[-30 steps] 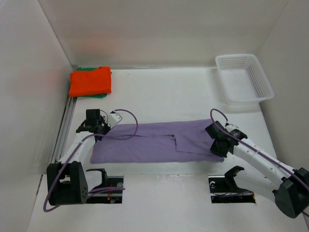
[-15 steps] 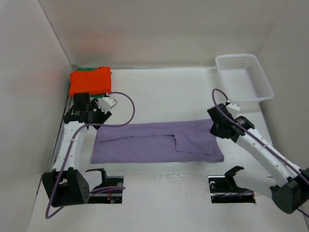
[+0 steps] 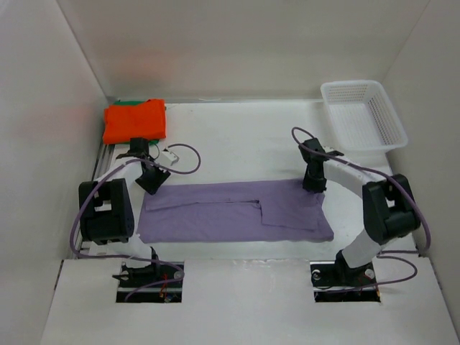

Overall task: Fold and stack the t-shirts
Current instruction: Rotate the tshirt 90 degrees

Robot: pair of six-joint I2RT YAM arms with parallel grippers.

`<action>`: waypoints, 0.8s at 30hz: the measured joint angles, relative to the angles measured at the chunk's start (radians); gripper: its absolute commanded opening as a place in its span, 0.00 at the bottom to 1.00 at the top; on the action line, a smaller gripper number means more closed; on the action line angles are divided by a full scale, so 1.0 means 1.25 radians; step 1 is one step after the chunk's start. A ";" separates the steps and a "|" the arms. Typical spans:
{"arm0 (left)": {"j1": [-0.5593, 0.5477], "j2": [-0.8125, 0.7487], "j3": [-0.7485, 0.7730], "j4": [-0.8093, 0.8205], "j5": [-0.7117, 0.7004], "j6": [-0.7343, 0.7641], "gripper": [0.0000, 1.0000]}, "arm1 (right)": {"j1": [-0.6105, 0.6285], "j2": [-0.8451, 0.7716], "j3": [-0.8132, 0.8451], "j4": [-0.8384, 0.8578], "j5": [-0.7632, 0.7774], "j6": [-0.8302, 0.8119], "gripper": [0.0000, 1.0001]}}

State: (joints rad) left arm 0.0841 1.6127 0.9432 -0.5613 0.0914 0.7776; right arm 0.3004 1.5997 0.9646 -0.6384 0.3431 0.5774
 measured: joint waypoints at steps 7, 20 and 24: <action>0.023 0.039 0.015 0.027 -0.051 -0.024 0.17 | -0.006 0.143 0.147 -0.010 -0.036 -0.045 0.26; 0.074 0.053 0.033 0.027 -0.114 -0.086 0.31 | 0.002 0.436 0.596 -0.222 -0.093 -0.209 0.23; 0.078 0.053 0.036 0.010 -0.121 -0.098 0.31 | 0.016 0.428 0.586 -0.241 -0.124 -0.215 0.31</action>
State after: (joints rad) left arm 0.1810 1.6787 0.9886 -0.5484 -0.0597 0.6548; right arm 0.3199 2.1349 1.6974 -0.9401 0.1879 0.3084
